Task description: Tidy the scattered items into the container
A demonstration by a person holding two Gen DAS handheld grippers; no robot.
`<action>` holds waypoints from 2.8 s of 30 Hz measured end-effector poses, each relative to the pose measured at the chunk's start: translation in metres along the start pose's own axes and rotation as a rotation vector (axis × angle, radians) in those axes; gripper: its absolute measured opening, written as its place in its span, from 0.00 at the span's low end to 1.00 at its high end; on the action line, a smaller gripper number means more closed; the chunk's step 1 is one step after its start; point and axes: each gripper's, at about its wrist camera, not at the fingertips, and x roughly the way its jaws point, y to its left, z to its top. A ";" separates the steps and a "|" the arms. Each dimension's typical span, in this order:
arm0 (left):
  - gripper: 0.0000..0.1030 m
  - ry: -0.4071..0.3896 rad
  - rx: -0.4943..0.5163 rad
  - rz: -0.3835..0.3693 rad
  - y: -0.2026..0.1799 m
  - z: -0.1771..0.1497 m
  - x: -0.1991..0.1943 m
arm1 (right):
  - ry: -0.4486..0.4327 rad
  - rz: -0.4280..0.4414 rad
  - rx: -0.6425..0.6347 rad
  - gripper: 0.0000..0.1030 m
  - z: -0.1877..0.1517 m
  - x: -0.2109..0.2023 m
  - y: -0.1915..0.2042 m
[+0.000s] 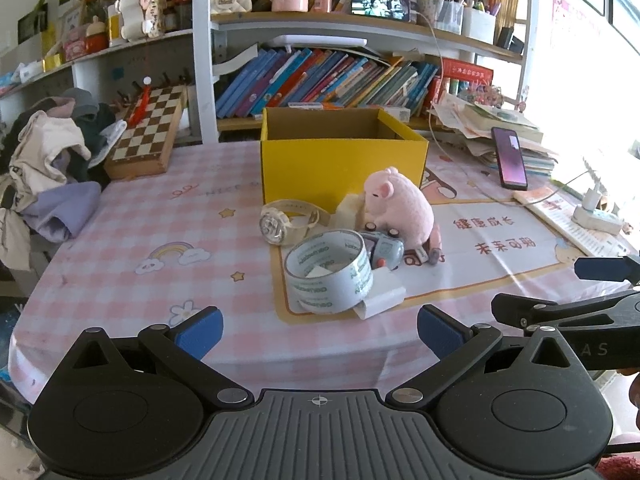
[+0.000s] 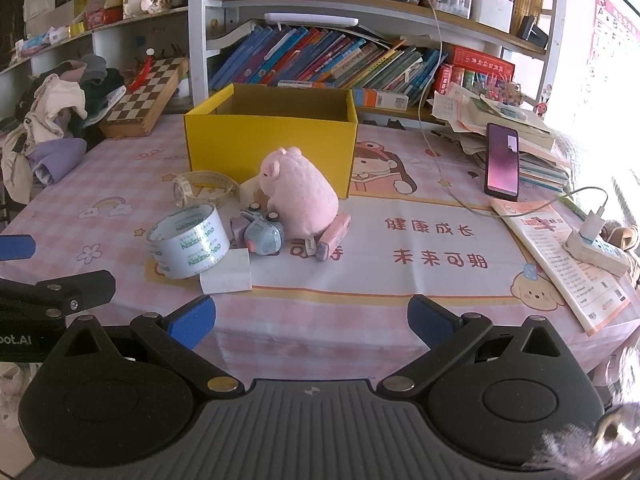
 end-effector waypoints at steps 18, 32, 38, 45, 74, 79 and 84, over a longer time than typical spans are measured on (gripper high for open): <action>1.00 -0.006 0.003 0.025 0.009 -0.001 -0.004 | 0.001 0.011 -0.016 1.00 0.001 0.000 0.011; 1.00 0.019 0.003 0.014 0.009 -0.001 0.005 | 0.026 0.002 -0.009 1.00 0.002 0.007 0.010; 1.00 0.026 -0.002 -0.002 0.009 0.003 0.012 | 0.033 -0.001 -0.012 1.00 0.005 0.012 0.008; 1.00 0.036 0.005 -0.010 0.006 0.010 0.025 | 0.039 -0.006 -0.010 1.00 0.013 0.023 0.001; 0.97 0.150 0.090 -0.046 -0.011 0.054 0.118 | 0.103 0.177 -0.069 0.99 0.111 0.148 -0.030; 0.93 0.215 0.130 0.018 -0.014 0.051 0.135 | 0.141 0.234 -0.102 0.98 0.121 0.176 -0.029; 0.94 0.263 0.064 0.009 -0.005 0.051 0.145 | 0.172 0.271 -0.153 0.98 0.126 0.197 -0.022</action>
